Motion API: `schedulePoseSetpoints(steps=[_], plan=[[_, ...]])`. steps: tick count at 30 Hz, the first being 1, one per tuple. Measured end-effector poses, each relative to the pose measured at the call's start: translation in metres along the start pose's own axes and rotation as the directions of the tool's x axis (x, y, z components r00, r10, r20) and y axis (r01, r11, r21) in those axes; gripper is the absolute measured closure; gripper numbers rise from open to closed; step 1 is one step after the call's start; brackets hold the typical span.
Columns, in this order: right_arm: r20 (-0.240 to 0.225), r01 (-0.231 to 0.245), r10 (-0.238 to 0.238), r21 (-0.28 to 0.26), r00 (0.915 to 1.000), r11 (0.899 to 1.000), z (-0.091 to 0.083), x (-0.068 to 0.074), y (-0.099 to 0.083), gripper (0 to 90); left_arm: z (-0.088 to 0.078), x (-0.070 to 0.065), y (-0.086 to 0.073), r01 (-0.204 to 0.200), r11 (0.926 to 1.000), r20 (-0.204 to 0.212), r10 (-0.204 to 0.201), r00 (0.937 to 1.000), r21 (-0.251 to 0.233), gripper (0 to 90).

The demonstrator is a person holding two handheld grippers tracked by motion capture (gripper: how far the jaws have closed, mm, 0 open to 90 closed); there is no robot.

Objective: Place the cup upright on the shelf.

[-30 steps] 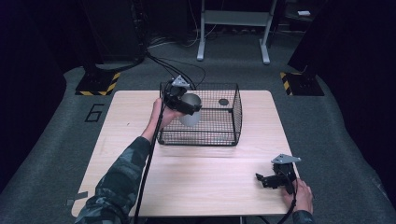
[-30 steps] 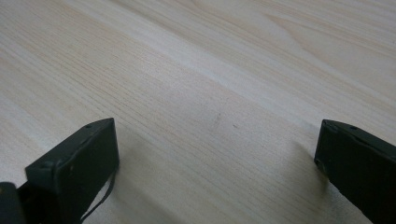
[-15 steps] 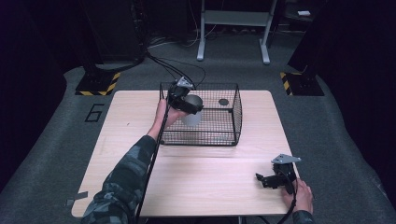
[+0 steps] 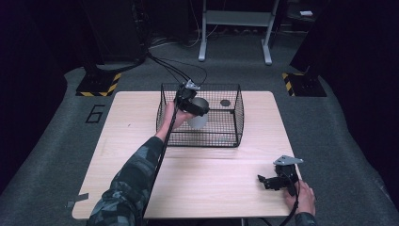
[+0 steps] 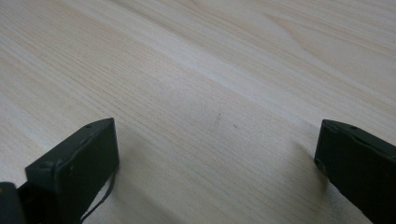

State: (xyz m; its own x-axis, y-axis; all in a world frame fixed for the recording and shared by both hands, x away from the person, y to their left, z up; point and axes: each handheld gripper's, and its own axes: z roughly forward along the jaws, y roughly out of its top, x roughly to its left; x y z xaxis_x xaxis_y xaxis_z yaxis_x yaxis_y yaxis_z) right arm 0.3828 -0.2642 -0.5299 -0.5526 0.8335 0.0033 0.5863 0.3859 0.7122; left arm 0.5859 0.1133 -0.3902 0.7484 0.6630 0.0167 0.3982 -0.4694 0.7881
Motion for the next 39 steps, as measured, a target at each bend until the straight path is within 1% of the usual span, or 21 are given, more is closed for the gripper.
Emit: schedulePoseSetpoints(steps=[4, 5, 8, 14, 17, 26, 29, 32, 39], plan=[[0.000, 0.002, -0.002, 0.001, 1.0000, 1.000, 0.000, 0.000, 0.000, 0.0, 0.006, 0.000, 0.000, 0.003, 0.9999, -0.005, -0.003, 1.0000, 0.011, 6.3], [0.000, -0.001, 0.001, 0.000, 1.0000, 1.000, 0.000, 0.000, 0.000, 0.0, 0.007, 0.000, -0.001, 0.018, 0.9998, -0.001, -0.018, 0.9998, 0.012, 6.3], [0.000, 0.002, -0.002, 0.001, 1.0000, 1.000, 0.000, 0.000, 0.000, 0.0, 0.009, 0.002, 0.001, 0.011, 0.9998, -0.001, -0.011, 0.9999, 0.018, 6.3], [-0.001, 0.001, -0.001, 0.001, 1.0000, 1.000, 0.000, 0.000, 0.000, 0.0, 0.014, 0.002, 0.004, 0.011, 0.9997, -0.011, -0.011, 0.9999, 0.022, 6.3], [0.000, 0.002, -0.002, 0.001, 1.0000, 1.000, 0.000, 0.000, 0.000, 0.0, 0.015, 0.003, 0.005, 0.014, 0.9996, -0.009, -0.014, 0.9999, 0.025, 6.3], [0.000, 0.002, -0.002, 0.001, 1.0000, 1.000, 0.000, 0.000, 0.000, 0.0, 0.023, 0.005, 0.002, 0.031, 0.9985, -0.015, -0.030, 0.9994, 0.046, 6.3], [0.005, -0.011, 0.011, -0.004, 0.9999, 1.000, 0.000, 0.001, 0.000, 0.0, 0.025, 0.006, 0.001, 0.033, 0.9982, -0.017, -0.032, 0.9993, 0.050, 6.3], [0.005, -0.011, 0.011, -0.004, 0.9999, 1.000, 0.000, 0.001, 0.000, 0.0, 0.029, 0.007, 0.000, 0.037, 0.9975, -0.027, -0.036, 0.9990, 0.061, 6.3], [0.004, -0.010, 0.010, -0.004, 0.9999, 1.000, 0.000, 0.001, 0.000, 0.0, 0.034, 0.009, -0.002, 0.041, 0.9958, -0.033, -0.038, 0.9987, 0.082, 6.2]])
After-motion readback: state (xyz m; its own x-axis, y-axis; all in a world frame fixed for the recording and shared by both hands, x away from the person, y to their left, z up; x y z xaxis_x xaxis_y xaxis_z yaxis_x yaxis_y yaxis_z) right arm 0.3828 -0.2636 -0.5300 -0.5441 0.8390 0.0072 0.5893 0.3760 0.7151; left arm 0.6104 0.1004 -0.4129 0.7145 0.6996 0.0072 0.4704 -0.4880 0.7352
